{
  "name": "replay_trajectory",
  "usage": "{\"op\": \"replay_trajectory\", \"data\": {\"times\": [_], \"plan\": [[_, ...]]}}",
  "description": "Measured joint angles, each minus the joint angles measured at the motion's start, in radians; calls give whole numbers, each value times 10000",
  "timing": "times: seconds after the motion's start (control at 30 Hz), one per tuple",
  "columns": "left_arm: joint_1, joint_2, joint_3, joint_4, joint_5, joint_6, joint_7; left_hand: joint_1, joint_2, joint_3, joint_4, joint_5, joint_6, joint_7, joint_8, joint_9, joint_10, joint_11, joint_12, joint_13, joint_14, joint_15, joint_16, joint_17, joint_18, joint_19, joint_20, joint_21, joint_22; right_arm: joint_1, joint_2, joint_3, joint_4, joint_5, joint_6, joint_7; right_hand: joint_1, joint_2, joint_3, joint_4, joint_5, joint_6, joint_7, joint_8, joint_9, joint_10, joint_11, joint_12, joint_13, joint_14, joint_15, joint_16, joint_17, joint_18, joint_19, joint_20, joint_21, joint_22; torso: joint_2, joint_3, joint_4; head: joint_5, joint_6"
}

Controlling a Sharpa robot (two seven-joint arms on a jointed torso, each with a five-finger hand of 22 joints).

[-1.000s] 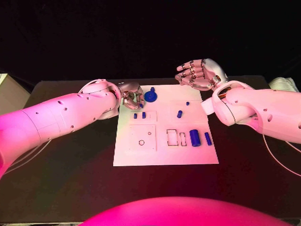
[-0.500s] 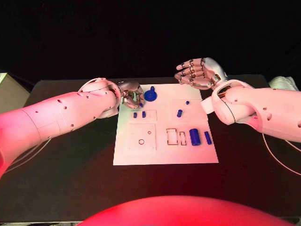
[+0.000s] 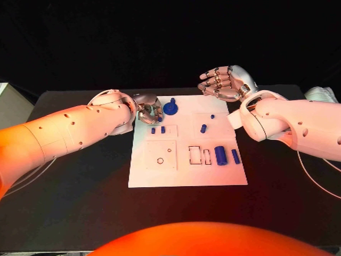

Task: Assemble the parts on the task board

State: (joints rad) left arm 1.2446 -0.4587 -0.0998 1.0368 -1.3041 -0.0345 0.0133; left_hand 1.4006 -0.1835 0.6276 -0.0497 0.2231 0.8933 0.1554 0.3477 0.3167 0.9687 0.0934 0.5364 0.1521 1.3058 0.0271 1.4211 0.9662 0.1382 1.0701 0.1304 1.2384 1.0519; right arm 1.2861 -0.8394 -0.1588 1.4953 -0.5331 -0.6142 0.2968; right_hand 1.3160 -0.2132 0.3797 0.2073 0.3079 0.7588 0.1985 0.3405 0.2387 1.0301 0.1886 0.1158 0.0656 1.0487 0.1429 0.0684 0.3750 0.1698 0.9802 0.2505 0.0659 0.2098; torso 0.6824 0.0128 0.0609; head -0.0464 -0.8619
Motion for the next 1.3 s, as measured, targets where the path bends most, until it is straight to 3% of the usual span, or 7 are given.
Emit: {"op": "replay_trajectory", "data": {"times": [0.27, 0.73, 1.3], "plan": [[-8, -5, -9, -1, 3, -29, 29, -40, -40, 0, 0, 0, -218, -3, -269, -73, 0, 0, -167, -31, -36, 36, 0, -79, 0, -36, 36, -42, -36, 0, 0, -2, -4, 0, 1, 0, 0, 0, 0, 0, 0, 0, 0, 0, 0, 0, 0, 0, 0, 0, 0, 0, 0, 0, 0, 0, 0, 0, 6, -6, -6, 8, 3], [-10, -43, -11, 7, 13, -95, 48, -52, -53, 28, -28, 0, -320, 35, -364, -115, 1, -1, -204, -30, -71, 0, 0, -105, 0, -35, 37, -42, -39, -1, -5, -2, -5, 0, 0, 0, 0, 0, 0, 0, 0, 0, 0, 0, 0, 0, 0, 0, 0, 0, 0, 0, 1, 0, 0, 0, 0, 1, 8, -1, -10, 8, -5], [-17, -442, 7, 109, 19, -219, 26, -52, -53, 29, -86, 0, -550, -20, -641, -190, 147, -6, -254, -5, -71, 0, 0, -112, 0, -35, 37, -42, -31, -2, -58, -2, -54, 1, 0, -9, -40, 40, 0, 0, 0, 0, 0, 0, -28, 0, 0, 0, 0, 0, 0, 0, -136, 0, 0, 0, 0, -122, 2, -7, -7, -31, 26]]}}
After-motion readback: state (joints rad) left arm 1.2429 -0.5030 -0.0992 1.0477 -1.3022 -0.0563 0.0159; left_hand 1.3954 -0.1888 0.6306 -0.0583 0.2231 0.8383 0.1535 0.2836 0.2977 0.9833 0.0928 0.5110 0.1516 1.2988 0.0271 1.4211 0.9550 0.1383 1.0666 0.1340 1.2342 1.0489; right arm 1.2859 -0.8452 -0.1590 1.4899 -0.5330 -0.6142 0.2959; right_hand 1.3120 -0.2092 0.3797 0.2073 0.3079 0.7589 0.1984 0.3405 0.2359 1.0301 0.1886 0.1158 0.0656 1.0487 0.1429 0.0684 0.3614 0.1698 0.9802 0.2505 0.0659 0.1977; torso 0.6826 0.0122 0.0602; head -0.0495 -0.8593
